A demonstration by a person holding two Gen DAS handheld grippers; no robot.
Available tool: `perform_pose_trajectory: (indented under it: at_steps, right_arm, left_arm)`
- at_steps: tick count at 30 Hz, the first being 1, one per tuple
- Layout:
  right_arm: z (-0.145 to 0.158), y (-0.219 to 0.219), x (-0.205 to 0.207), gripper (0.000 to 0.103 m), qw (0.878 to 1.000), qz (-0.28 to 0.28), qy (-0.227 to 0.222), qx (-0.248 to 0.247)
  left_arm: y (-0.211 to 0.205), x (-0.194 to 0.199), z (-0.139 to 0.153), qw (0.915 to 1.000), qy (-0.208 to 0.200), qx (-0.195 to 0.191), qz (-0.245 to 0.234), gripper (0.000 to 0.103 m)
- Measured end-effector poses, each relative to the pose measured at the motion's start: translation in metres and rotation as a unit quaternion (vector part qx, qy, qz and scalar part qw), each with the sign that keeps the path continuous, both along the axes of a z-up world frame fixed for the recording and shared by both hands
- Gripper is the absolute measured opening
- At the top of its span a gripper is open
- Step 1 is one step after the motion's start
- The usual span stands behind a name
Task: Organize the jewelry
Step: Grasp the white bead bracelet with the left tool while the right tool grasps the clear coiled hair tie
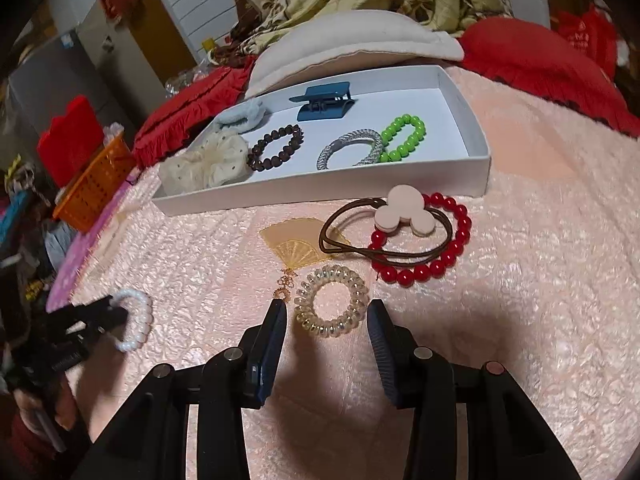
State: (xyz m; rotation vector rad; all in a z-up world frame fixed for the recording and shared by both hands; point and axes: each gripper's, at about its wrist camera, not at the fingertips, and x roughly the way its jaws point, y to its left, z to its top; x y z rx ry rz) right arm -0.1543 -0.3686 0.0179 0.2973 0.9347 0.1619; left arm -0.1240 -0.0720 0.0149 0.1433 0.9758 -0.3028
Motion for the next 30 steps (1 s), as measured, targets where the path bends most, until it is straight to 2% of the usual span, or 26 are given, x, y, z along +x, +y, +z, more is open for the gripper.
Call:
perform_pose_trajectory:
  at_steps: [4,6,7,11,12,13,14,15,17,19,23,30]
  right_arm:
    - [0.0,-0.012,-0.002,0.036,0.999,-0.024,0.004,0.033]
    - [0.0,-0.013,0.001,0.025,0.999,-0.04,0.01,0.015]
    - [-0.001,-0.012,0.003,0.023,0.999,-0.045,0.014,0.0]
    - [0.0,0.007,0.01,0.022,0.997,-0.035,0.015,-0.07]
    - [0.0,0.015,0.011,0.02,0.995,-0.029,0.012,-0.093]
    - [-0.001,0.025,0.011,0.019,0.993,-0.021,0.009,-0.115]
    - [-0.002,0.03,0.011,0.011,0.992,-0.015,0.006,-0.128]
    - [-0.002,0.035,0.01,0.01,0.991,-0.008,0.003,-0.132]
    - [-0.002,0.037,0.01,0.009,0.993,0.0,0.0,-0.114]
    - [0.002,0.033,0.009,0.009,0.997,0.002,-0.006,-0.075]
    - [0.022,0.035,-0.001,0.009,0.997,0.004,-0.036,-0.064]
    - [0.064,0.027,-0.018,0.009,0.996,-0.001,-0.078,-0.05]
  left_arm:
    - [0.0,0.001,0.0,1.0,0.0,-0.009,0.001,0.04]
    - [0.0,0.002,-0.001,0.9999,-0.004,-0.011,0.002,0.04]
    - [-0.001,0.001,-0.001,0.9999,-0.005,-0.01,0.003,0.04]
    - [-0.004,-0.001,-0.001,0.9998,-0.013,-0.01,0.014,0.04]
    - [-0.005,-0.002,-0.001,0.9997,-0.014,-0.01,0.016,0.037]
    - [-0.005,-0.003,-0.001,0.9997,-0.014,-0.014,0.016,0.025]
    - [-0.007,-0.003,0.0,0.9997,-0.013,-0.017,0.015,0.014]
    - [-0.008,-0.003,0.001,0.9997,-0.006,-0.022,0.012,0.008]
    - [-0.01,-0.003,0.002,0.9994,0.004,-0.034,0.01,0.008]
    - [-0.01,-0.005,0.006,0.999,0.005,-0.043,0.009,0.008]
    - [-0.009,-0.012,0.024,0.9986,-0.008,-0.052,0.005,0.008]
    - [-0.009,-0.03,0.074,0.9961,-0.056,-0.068,-0.012,0.008]
